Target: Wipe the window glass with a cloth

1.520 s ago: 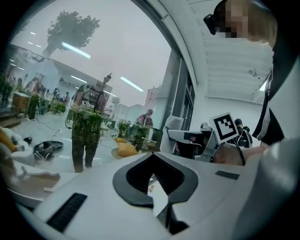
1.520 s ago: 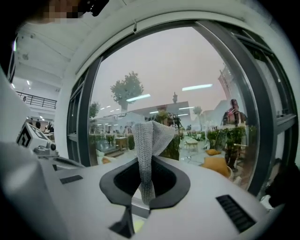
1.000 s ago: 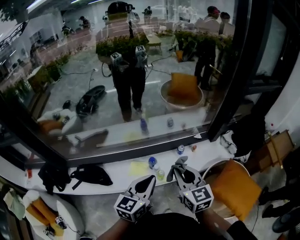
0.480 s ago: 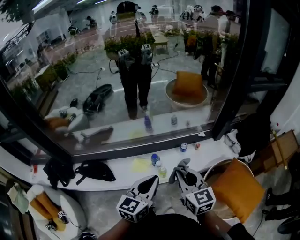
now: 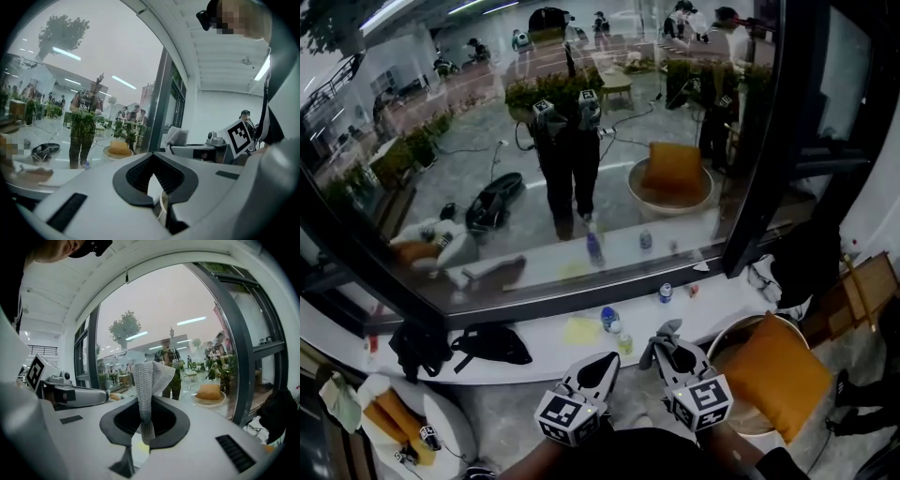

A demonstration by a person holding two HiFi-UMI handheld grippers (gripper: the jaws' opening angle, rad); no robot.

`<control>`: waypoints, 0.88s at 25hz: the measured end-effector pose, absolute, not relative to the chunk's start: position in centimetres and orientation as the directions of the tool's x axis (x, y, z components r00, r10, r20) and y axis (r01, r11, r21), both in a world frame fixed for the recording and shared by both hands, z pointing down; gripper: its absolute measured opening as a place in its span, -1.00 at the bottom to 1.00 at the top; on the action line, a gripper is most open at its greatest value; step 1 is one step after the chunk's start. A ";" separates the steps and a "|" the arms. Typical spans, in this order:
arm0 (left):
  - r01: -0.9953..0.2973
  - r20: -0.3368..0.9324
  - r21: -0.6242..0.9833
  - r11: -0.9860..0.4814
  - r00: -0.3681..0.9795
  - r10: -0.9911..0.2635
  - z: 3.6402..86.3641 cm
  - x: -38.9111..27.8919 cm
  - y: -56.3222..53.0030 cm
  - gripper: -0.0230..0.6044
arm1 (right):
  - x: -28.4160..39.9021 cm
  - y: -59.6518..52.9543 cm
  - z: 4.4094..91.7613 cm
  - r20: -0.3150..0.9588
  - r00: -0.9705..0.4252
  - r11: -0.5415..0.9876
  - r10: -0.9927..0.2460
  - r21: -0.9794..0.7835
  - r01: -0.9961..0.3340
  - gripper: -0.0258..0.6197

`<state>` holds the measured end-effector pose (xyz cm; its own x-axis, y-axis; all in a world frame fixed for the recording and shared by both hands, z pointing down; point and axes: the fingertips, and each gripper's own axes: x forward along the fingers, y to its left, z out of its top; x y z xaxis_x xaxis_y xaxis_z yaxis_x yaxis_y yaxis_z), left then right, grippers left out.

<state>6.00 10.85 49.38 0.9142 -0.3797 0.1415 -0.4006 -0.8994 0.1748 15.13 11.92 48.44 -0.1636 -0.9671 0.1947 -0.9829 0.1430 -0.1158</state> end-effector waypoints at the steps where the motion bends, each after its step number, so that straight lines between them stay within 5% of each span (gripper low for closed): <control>1: -0.399 0.141 0.173 -0.900 0.915 -0.378 49.4 6.0 11.0 -0.91 | 15.2 12.0 48.4 0.195 -0.163 0.142 -0.967 -0.115 -0.983 -0.76; 22: -0.390 0.137 0.176 -0.904 0.919 -0.369 49.3 5.7 12.8 -0.91 | 14.4 13.7 48.7 0.238 -0.184 0.159 -0.954 -0.121 -0.980 -0.76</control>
